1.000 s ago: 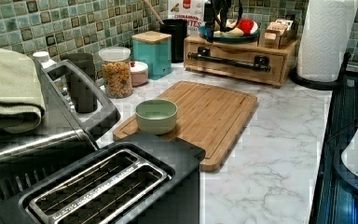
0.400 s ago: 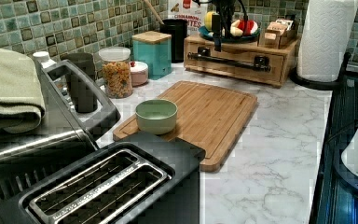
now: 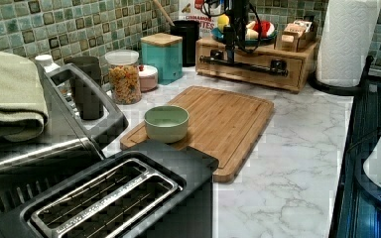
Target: Open the drawer.
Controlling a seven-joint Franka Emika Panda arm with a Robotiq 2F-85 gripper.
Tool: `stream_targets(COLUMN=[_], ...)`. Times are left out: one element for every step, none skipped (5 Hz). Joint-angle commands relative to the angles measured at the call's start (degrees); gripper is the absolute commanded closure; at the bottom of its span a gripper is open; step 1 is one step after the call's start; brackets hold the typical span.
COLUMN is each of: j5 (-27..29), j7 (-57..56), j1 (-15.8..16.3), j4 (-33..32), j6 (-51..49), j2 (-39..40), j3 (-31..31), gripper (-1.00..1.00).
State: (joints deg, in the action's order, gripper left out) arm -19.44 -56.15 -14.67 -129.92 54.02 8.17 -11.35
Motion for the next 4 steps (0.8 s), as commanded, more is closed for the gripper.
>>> stream_targets(j5=[-0.85,-0.72,1.4,3.32], j7=[6.37,7.02,4.8,3.26], j1=[-0.04,-0.46,-1.32,-2.52], j4=[-0.78,-1.55,-1.17,-1.11], j6=[4.32,6.01,10.08,12.12], j2=[2.13,3.78,6.86,8.67], j3=[-1.09,-1.62,-1.28,-0.11], gripper=[-1.0,-1.0,-1.0,-1.0])
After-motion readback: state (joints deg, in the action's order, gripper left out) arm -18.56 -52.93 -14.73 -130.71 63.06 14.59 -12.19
